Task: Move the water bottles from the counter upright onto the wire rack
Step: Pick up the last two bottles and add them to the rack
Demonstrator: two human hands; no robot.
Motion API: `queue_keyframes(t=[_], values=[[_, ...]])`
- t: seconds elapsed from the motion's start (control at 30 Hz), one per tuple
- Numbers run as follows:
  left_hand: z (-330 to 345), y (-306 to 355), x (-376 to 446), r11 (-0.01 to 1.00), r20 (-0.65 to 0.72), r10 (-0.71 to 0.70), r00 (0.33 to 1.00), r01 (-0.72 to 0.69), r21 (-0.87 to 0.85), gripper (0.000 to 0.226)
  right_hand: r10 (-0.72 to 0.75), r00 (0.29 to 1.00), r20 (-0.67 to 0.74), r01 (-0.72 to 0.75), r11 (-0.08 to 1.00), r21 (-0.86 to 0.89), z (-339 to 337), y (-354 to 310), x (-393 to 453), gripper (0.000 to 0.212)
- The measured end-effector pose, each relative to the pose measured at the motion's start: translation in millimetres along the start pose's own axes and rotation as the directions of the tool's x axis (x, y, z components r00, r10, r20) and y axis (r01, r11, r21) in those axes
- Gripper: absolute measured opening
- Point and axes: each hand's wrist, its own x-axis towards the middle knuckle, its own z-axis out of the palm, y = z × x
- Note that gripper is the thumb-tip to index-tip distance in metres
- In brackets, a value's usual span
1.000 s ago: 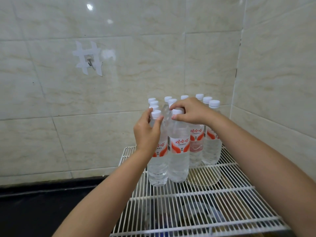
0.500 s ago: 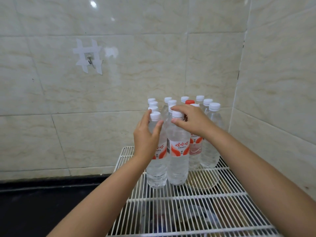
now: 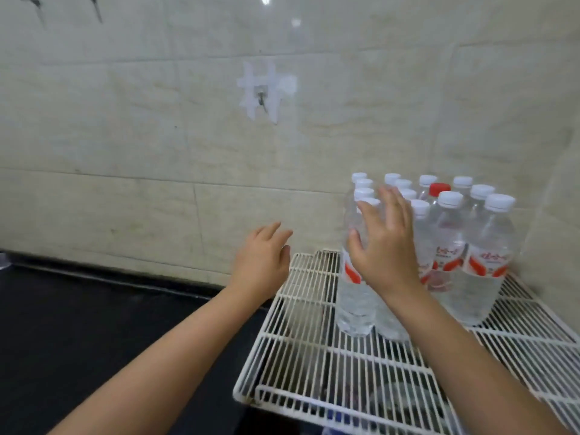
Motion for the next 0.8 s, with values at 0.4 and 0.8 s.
queue_keyframes(t=[0.4, 0.8], values=[[-154.7, -270.7, -181.7, 0.796, -0.090, -0.381, 0.920, 0.376, 0.474, 0.041, -0.458, 0.859, 0.228, 0.346, 0.848, 0.401, 98.2, -335.3, -85.4, 0.036], [-299.5, -493.7, -338.2, 0.481, -0.218, -0.758, 0.614, 0.753, 0.448, 0.046, -0.664, 0.661, 0.349, 0.394, 0.704, 0.591, 191.7, -663.9, -152.5, 0.039]])
